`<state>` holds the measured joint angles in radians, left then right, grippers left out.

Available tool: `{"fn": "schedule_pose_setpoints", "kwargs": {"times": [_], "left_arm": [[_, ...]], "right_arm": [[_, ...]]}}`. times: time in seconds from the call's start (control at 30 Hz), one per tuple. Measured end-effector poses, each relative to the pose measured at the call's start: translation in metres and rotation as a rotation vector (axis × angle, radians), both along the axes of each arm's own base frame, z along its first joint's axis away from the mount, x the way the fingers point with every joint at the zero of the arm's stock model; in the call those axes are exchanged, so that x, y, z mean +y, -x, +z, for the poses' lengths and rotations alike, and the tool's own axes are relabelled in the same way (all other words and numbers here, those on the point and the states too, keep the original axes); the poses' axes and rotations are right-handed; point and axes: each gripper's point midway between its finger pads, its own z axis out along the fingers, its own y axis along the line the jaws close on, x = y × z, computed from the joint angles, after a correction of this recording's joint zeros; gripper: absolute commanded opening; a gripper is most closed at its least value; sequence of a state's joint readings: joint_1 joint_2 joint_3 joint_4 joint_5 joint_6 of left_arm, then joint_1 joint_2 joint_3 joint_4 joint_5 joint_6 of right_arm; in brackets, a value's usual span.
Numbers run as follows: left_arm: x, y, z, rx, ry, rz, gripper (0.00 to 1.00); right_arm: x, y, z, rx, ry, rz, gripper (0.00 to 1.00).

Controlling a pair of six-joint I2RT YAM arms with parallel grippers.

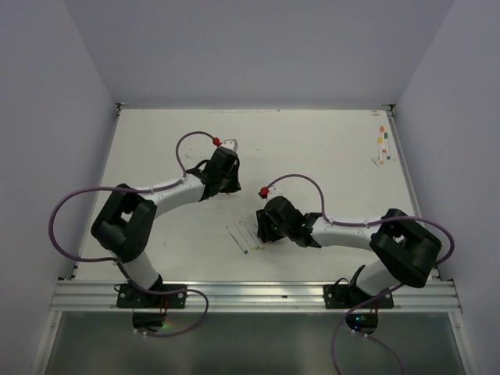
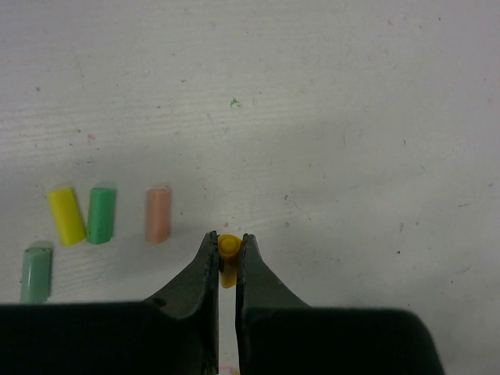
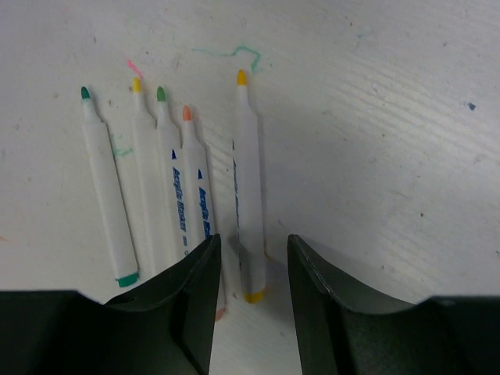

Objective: Open the pen caps

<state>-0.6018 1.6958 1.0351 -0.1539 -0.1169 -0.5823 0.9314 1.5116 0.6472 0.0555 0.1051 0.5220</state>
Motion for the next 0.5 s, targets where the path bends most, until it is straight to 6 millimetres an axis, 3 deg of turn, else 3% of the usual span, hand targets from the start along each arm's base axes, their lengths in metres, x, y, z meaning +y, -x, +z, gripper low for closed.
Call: {"fn": "schedule_pose_setpoints", "kwargs": {"times": [0.13,0.33,0.5], "left_arm": [[-0.002,-0.006,-0.005,0.001,-0.024,0.007,0.0],[-0.002,-0.017,-0.014,0.004,-0.077,0.012,0.0],[0.002,-0.019,-0.025,0.023,-0.118,0.026,0.01]], "right_arm": [[-0.011,0.007,0.011,0.009,0.015,-0.006,0.48],[-0.021,0.003,0.066,-0.055,-0.08,-0.044,0.51],[-0.039,-0.01,0.097,-0.086,-0.108,-0.118,0.59]]}}
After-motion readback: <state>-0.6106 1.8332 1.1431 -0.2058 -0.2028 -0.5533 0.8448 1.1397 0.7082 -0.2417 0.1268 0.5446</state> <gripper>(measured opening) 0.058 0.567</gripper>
